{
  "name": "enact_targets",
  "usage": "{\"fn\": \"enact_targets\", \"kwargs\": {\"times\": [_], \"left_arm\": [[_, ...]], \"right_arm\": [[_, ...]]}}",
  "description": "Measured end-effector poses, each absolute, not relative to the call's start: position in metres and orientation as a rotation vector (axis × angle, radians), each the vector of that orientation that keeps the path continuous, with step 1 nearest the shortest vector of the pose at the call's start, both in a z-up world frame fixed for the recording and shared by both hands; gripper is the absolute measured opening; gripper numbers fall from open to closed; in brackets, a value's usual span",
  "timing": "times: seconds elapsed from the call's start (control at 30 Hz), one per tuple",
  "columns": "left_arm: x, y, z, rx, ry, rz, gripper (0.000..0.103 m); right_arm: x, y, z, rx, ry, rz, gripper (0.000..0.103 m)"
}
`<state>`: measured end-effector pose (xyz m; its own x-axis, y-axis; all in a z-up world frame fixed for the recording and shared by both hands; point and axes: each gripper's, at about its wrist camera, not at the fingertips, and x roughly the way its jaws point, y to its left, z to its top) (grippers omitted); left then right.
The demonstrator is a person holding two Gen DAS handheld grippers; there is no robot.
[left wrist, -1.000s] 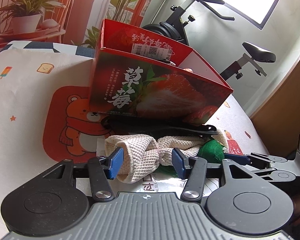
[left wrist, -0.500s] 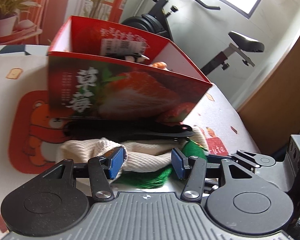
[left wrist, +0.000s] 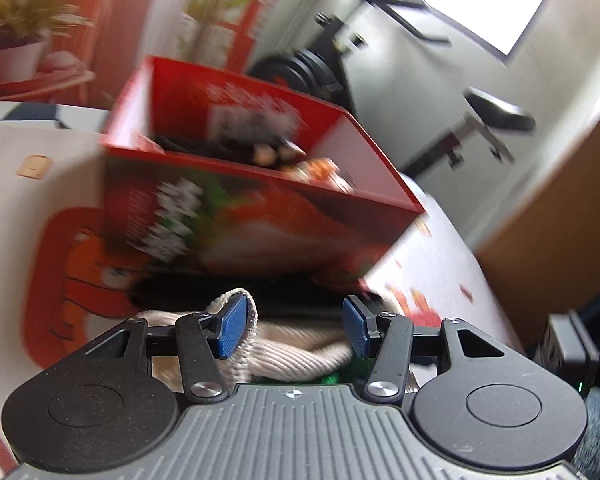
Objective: Organize soft objects
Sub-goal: 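Close the right gripper on the green felt pouch while the left gripper grasps it too, then lift the green pouch with both grippers and carry it over the red box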
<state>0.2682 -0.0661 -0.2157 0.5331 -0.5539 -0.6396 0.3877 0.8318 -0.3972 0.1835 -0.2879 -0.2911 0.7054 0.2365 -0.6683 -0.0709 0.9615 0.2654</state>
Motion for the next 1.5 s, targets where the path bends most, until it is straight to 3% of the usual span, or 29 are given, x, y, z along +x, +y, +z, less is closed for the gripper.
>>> {"fn": "enact_targets", "kwargs": {"times": [0.33, 0.67, 1.33, 1.5], "left_arm": [[0.266, -0.039, -0.194, -0.253, 0.786, -0.528, 0.055], [0.245, -0.046, -0.252, -0.276, 0.975, -0.665, 0.055], [0.248, -0.060, -0.285, -0.372, 1.062, -0.740, 0.055], [0.247, -0.065, -0.288, -0.376, 1.069, -0.758, 0.053]], "right_arm": [[0.184, -0.255, -0.272, 0.226, 0.757, 0.312, 0.061], [0.192, -0.192, -0.264, 0.079, 0.784, 0.400, 0.063], [0.174, -0.205, -0.266, 0.117, 0.789, 0.310, 0.070], [0.174, -0.209, -0.267, 0.161, 0.791, 0.326, 0.061]]}}
